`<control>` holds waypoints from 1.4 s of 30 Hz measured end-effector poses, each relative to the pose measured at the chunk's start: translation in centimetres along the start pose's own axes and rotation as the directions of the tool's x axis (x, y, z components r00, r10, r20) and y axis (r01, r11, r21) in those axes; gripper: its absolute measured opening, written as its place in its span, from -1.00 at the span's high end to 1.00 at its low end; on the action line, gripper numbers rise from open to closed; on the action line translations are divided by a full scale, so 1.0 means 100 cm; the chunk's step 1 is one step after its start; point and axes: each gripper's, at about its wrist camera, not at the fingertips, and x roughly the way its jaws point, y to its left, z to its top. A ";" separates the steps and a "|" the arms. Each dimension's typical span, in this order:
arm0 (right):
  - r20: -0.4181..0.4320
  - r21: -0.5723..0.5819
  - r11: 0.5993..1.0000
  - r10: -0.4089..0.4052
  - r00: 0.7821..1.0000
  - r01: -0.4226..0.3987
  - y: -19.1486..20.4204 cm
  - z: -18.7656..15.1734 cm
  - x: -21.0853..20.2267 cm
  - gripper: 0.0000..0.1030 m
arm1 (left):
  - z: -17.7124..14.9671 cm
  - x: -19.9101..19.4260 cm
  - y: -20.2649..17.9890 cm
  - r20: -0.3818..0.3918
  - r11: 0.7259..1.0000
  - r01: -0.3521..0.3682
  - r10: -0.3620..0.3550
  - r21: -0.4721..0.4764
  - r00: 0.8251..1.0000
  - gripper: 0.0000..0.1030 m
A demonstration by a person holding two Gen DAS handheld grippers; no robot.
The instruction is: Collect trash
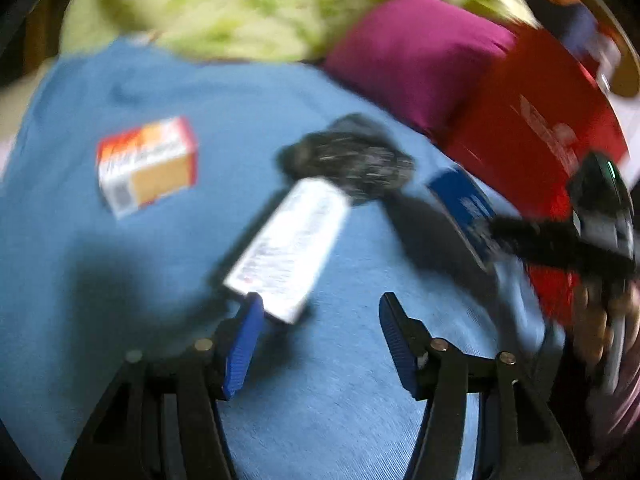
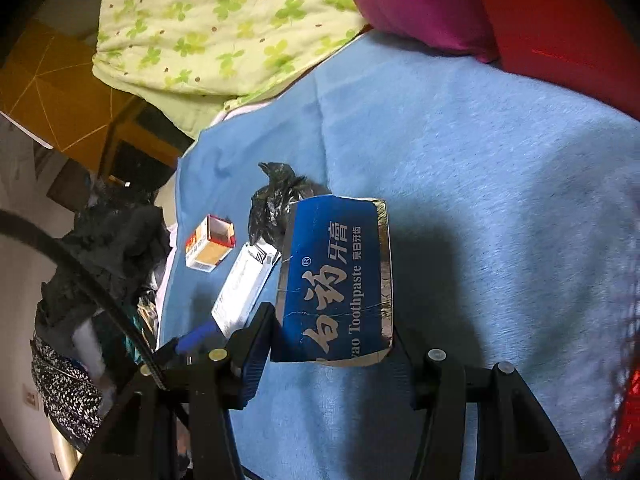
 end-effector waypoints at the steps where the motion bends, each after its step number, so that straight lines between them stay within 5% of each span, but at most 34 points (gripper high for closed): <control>1: 0.004 -0.007 1.000 -0.004 1.000 0.004 0.000 0.000 -0.001 -0.09 | 0.000 -0.004 -0.005 0.016 0.999 -0.020 0.020 0.025 1.000 -0.19; 9: 0.039 -0.007 1.000 -0.020 0.999 0.020 -0.006 0.001 -0.012 -0.09 | 0.014 0.014 0.009 0.039 0.977 -0.212 0.212 -0.007 0.977 -0.33; 22: 0.062 -0.051 0.998 -0.034 0.998 0.037 -0.001 -0.003 -0.015 -0.09 | 0.025 0.051 0.004 -0.038 0.988 -0.138 0.136 -0.076 0.990 -0.33; 26: 0.082 -0.078 0.996 -0.047 0.996 0.053 0.005 -0.005 -0.017 -0.09 | 0.023 0.052 0.004 -0.050 0.987 -0.126 0.122 -0.097 0.991 0.05; 37: 0.128 -0.147 0.987 -0.045 0.991 0.064 0.022 -0.011 -0.022 -0.09 | 0.008 0.021 -0.018 0.013 0.973 -0.204 0.207 -0.110 0.978 0.07; 42: 0.167 -0.193 0.978 -0.045 0.985 0.078 0.034 -0.016 -0.028 -0.09 | -0.023 -0.014 -0.039 0.065 0.949 -0.273 0.286 -0.155 0.956 0.07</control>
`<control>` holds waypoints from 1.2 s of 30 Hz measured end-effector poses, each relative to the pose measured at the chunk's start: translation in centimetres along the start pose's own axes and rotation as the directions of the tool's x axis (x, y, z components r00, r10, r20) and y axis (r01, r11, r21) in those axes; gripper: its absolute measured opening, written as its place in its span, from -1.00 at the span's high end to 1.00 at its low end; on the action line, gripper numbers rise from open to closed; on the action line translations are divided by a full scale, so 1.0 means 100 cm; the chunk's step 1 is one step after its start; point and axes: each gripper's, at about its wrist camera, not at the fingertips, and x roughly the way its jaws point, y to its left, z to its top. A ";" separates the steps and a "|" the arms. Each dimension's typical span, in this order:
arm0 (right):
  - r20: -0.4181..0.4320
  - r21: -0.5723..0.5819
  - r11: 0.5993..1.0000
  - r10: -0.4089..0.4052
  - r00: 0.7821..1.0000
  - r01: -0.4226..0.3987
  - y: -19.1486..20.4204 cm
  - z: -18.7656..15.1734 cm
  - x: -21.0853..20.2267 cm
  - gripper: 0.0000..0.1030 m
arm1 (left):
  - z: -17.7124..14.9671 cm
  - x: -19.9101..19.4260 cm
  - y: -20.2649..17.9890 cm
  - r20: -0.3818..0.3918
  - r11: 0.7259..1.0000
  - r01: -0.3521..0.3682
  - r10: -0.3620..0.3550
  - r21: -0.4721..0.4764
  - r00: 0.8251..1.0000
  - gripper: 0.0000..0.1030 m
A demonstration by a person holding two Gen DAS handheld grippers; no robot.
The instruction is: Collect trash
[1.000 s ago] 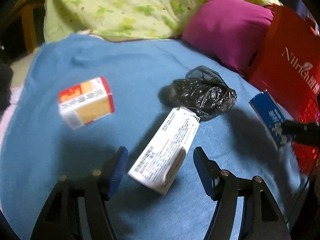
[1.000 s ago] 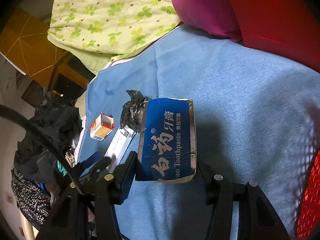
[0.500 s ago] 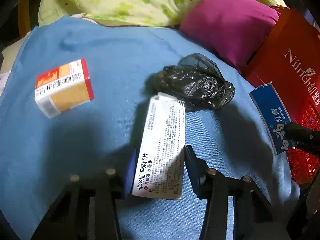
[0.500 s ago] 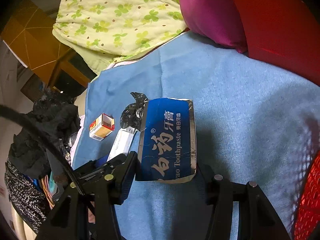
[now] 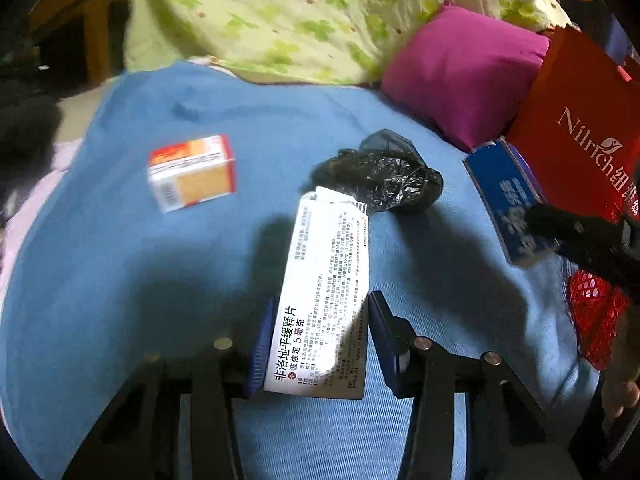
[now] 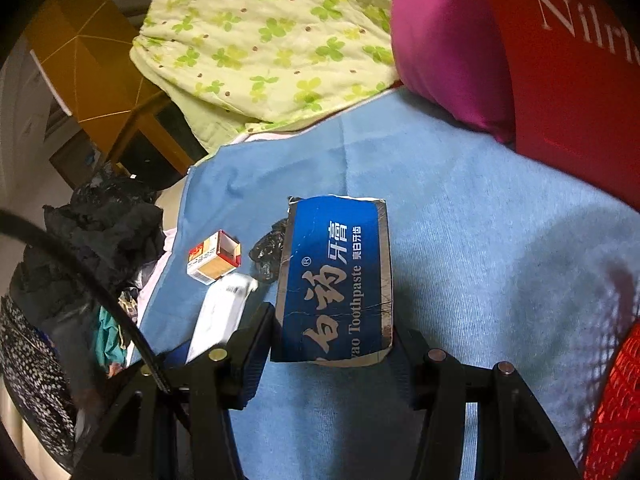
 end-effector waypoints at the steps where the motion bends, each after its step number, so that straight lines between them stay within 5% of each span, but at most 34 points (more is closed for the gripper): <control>1: 0.005 -0.008 1.000 0.003 1.000 -0.003 0.002 0.000 -0.001 -0.09 | -0.010 -0.011 -0.004 0.018 1.000 -0.004 0.005 -0.014 1.000 0.07; 10: 0.092 -0.109 0.993 0.047 0.995 -0.037 0.030 -0.016 -0.028 -0.09 | -0.035 -0.092 -0.031 0.136 0.998 -0.067 0.066 0.003 0.988 0.07; 21: 0.145 -0.168 0.979 0.138 0.980 -0.114 0.044 -0.070 -0.099 -0.09 | -0.034 -0.169 -0.059 0.283 0.979 -0.204 0.196 0.001 0.939 0.07; 36: 0.246 -0.240 0.967 0.148 0.958 -0.088 0.060 -0.083 -0.196 -0.09 | -0.036 -0.212 -0.095 0.326 0.961 -0.276 0.261 -0.001 0.908 0.06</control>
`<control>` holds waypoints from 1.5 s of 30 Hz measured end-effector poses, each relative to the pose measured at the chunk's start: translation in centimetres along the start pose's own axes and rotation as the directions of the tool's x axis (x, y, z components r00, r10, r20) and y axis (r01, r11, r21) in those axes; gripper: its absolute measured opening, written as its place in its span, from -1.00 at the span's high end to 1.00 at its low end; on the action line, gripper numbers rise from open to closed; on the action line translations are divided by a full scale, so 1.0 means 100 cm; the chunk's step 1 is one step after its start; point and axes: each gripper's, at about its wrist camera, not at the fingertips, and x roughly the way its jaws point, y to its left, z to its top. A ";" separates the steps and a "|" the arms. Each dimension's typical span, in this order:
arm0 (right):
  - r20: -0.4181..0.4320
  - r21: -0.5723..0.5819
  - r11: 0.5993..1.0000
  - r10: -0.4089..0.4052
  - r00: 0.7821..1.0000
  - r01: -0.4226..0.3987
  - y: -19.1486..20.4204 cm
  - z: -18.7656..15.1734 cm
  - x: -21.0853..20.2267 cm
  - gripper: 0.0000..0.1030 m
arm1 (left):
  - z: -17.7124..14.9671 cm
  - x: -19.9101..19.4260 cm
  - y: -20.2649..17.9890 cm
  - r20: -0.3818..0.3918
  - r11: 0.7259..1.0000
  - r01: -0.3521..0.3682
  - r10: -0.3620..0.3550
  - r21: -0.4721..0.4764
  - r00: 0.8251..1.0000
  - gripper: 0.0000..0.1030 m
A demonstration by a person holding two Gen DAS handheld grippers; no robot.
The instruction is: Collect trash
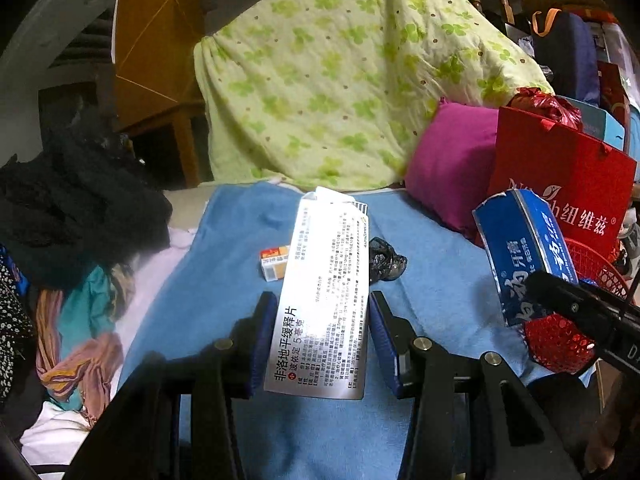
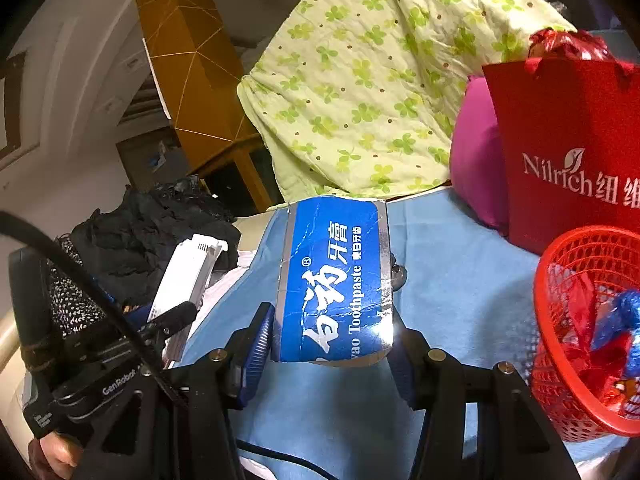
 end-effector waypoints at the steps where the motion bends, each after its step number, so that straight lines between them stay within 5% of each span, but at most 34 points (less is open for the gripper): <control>1: 0.001 -0.002 1.000 0.001 1.000 -0.001 0.000 0.000 -0.003 -0.09 | 0.000 -0.003 -0.001 0.006 1.000 -0.001 0.001 0.003 1.000 0.06; 45: 0.100 0.037 0.999 0.036 0.994 -0.040 -0.010 -0.004 -0.063 -0.09 | 0.011 -0.046 -0.043 0.075 0.995 -0.009 0.001 0.102 0.997 0.06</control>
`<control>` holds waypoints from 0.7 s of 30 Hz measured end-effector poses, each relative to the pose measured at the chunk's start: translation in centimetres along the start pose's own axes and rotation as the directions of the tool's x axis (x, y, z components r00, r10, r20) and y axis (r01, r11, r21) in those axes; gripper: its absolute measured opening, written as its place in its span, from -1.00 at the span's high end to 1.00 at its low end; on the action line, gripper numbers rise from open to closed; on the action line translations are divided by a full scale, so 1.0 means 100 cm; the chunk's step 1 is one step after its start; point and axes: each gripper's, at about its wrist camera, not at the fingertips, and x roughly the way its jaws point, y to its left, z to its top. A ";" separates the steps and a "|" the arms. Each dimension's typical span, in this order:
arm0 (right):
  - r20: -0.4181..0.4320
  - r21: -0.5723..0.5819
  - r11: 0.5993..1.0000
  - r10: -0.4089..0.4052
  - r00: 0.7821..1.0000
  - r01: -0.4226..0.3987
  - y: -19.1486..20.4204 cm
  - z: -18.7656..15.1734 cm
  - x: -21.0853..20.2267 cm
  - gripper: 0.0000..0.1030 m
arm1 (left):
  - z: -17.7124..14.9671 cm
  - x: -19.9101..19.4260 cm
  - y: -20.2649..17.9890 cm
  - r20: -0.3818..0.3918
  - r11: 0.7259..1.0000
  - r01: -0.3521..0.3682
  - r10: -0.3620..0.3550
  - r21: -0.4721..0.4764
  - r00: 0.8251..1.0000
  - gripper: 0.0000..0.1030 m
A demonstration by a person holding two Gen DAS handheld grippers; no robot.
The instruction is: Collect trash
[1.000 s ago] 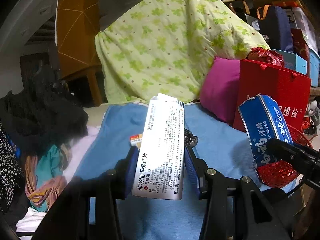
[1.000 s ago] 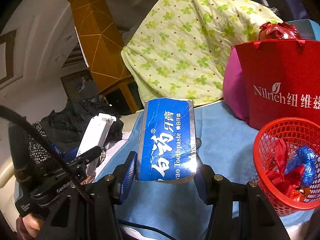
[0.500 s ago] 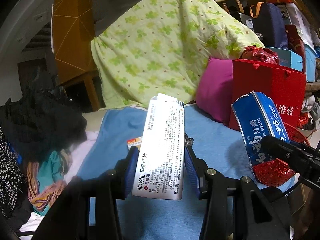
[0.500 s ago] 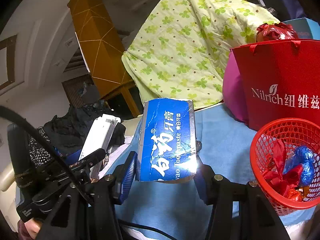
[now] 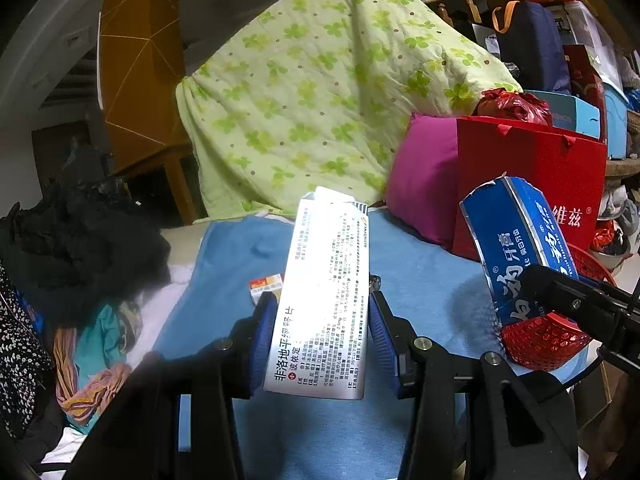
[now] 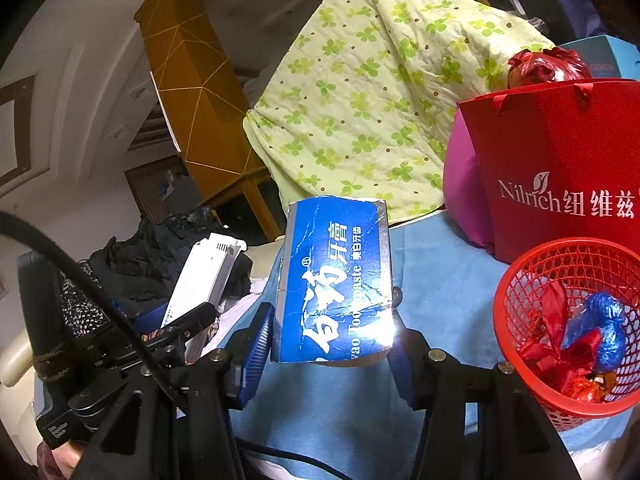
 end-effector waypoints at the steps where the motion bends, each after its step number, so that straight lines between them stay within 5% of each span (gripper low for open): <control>1: 0.001 -0.002 1.000 -0.001 1.000 0.001 -0.001 0.001 0.000 -0.09 | 0.000 0.000 -0.001 -0.002 1.000 0.003 -0.003 0.001 1.000 0.06; 21: 0.011 0.026 1.000 -0.016 1.000 0.015 -0.002 0.001 -0.010 -0.09 | -0.004 0.006 -0.011 -0.019 0.999 0.028 -0.028 0.033 0.999 0.06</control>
